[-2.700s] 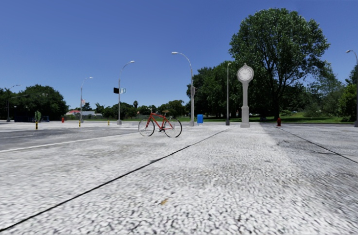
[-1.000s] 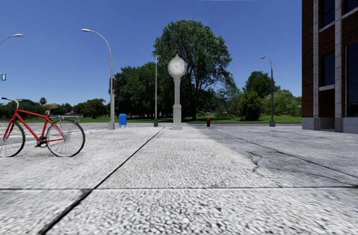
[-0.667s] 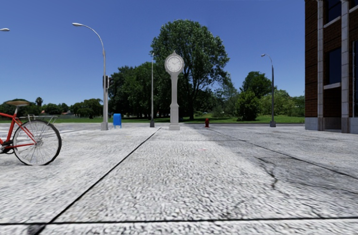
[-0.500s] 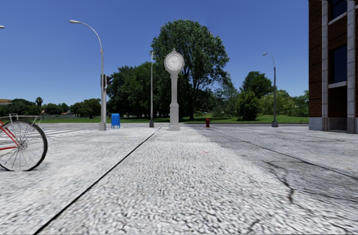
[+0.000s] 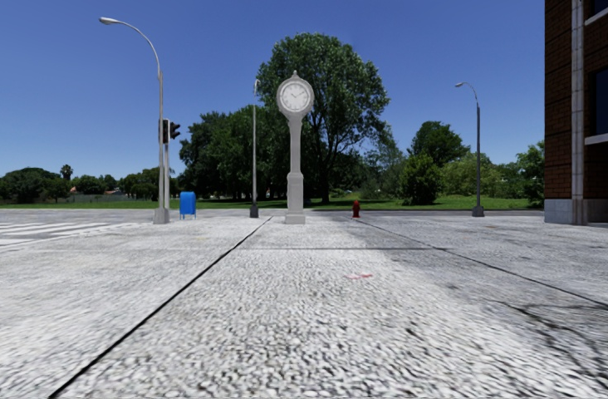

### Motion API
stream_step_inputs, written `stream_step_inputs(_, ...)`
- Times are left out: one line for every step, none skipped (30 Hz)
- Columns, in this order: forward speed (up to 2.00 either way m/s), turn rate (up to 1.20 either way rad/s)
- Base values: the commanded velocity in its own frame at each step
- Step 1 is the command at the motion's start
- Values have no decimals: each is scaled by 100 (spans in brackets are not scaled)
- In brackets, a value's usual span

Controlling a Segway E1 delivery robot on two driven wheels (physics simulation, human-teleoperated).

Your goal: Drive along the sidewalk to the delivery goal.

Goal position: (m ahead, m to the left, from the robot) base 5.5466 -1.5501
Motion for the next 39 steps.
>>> stream_step_inputs(200,0)
stream_step_inputs(200,0)
stream_step_inputs(200,0)
stream_step_inputs(200,0)
stream_step_inputs(200,0)
stream_step_inputs(200,0)
stream_step_inputs(200,0)
stream_step_inputs(200,0)
stream_step_inputs(200,0)
stream_step_inputs(200,0)
stream_step_inputs(200,0)
stream_step_inputs(200,0)
stream_step_inputs(200,0)
stream_step_inputs(200,0)
stream_step_inputs(200,0)
stream_step_inputs(200,0)
stream_step_inputs(200,0)
stream_step_inputs(200,0)
stream_step_inputs(200,0)
stream_step_inputs(200,0)
stream_step_inputs(200,0)
stream_step_inputs(200,0)
stream_step_inputs(200,0)
stream_step_inputs(200,0)
stream_step_inputs(200,0)
stream_step_inputs(200,0)
stream_step_inputs(200,0)
stream_step_inputs(200,0)
stream_step_inputs(200,0)
stream_step_inputs(200,0)
stream_step_inputs(200,0)
stream_step_inputs(200,0)
stream_step_inputs(200,0)
stream_step_inputs(200,0)
stream_step_inputs(200,0)
stream_step_inputs(200,0)
stream_step_inputs(200,0)
stream_step_inputs(200,0)
stream_step_inputs(200,-3)
